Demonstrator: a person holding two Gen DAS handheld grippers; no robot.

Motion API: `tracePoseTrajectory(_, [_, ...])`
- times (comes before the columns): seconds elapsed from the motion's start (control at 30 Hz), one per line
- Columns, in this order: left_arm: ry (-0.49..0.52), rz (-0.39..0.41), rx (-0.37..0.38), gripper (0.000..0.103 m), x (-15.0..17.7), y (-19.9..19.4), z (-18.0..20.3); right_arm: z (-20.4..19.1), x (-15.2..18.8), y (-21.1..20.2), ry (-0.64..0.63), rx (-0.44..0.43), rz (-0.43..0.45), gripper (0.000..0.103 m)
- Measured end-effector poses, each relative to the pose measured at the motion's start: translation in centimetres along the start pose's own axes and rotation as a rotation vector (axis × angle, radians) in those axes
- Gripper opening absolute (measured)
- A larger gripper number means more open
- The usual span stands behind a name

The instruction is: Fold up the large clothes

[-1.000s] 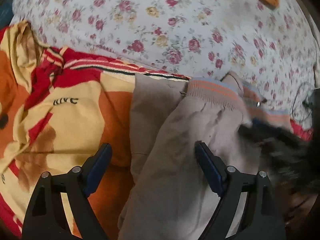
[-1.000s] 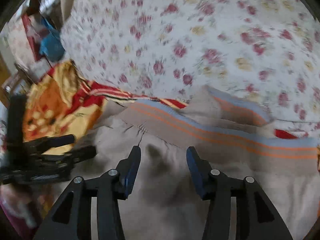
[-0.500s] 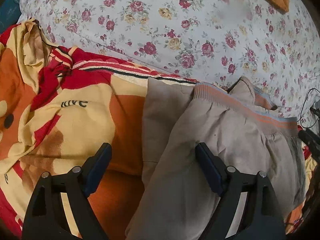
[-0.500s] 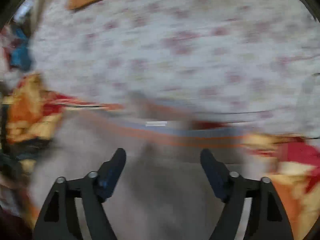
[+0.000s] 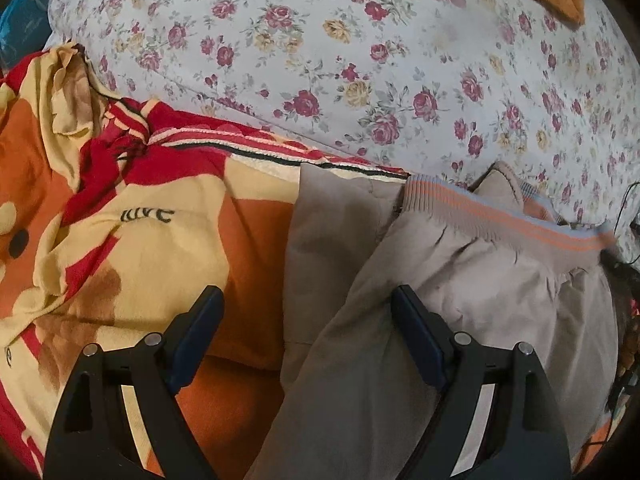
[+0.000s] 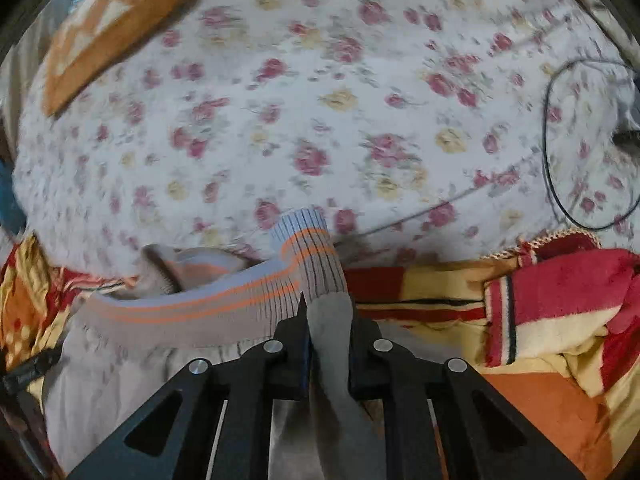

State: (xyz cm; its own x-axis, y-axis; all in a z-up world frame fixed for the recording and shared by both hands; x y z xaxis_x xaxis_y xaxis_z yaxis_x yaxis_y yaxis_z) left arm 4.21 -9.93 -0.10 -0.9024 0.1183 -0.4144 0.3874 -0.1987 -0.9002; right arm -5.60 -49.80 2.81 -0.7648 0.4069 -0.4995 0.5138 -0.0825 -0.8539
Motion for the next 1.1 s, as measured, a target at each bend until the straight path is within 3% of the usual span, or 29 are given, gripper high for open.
tracePoseTrajectory(0.07, [0.009,0.0,-0.01,0.086,0.1,0.0,0.1,0.1,1.0,2.2,-0.013,0.016,-0.093,0.015])
tracePoseTrajectory(0.1, [0.014,0.0,-0.014,0.086,0.1,-0.1,0.1,0.1,1.7,3.0,-0.025,0.025,-0.133,0.026])
tracePoseTrajectory(0.17, [0.016,0.01,-0.024,0.086,0.1,-0.6,0.0,-0.1,2.3,1.9,-0.024,0.024,-0.114,0.034])
tracePoseTrajectory(0.23, [0.017,0.023,-0.032,0.086,0.2,-1.3,0.0,-0.1,2.5,-1.2,-0.016,0.042,-0.062,0.048])
tracePoseTrajectory(0.3, [0.016,0.028,-0.014,0.086,0.4,-2.0,0.2,-0.4,3.1,-3.7,-0.044,0.073,-0.061,0.048])
tracePoseTrajectory(0.37, [0.031,0.027,0.007,0.086,0.6,-2.6,0.8,-1.5,4.5,-6.5,-0.099,0.037,-0.046,0.049])
tracePoseTrajectory(0.47, [0.074,0.04,-0.018,0.086,1.5,-3.0,1.6,-3.1,7.5,-6.9,-0.183,-0.01,-0.128,0.046])
tracePoseTrajectory(0.57, [0.112,0.051,-0.049,0.086,2.1,-2.5,1.8,-2.4,10.0,-5.1,-0.242,0.135,-0.146,0.043])
tracePoseTrajectory(0.63, [0.114,0.059,-0.057,0.087,2.3,-2.2,1.7,-0.6,10.8,-3.5,-0.19,0.168,-0.147,0.043])
tracePoseTrajectory(0.8, [0.094,0.081,-0.061,0.086,2.5,-3.4,1.6,-0.3,9.7,-6.5,-0.12,0.141,-0.108,0.047])
tracePoseTrajectory(0.9, [0.113,0.098,-0.08,0.086,2.9,-4.2,1.8,-2.5,10.6,-8.4,-0.161,0.088,-0.071,0.052])
tracePoseTrajectory(1.1, [0.133,0.12,-0.117,0.086,3.9,-5.6,1.9,-8.7,12.0,-8.5,-0.222,-0.066,-0.083,0.052])
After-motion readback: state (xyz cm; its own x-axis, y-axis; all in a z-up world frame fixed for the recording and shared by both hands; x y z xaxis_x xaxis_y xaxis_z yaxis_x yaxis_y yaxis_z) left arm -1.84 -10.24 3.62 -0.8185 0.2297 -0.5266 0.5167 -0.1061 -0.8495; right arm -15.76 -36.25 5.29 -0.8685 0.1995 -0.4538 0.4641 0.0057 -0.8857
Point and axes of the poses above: each gripper's, at about its wrist camera, not at the fingertips, and y roughly the way its jaws point, z to its right, x to its underside, the point moved 5 cm from there along y, roughly the way its jaws point, and after that the axes turned 6 degrees about -z, right-handed, at the moved point
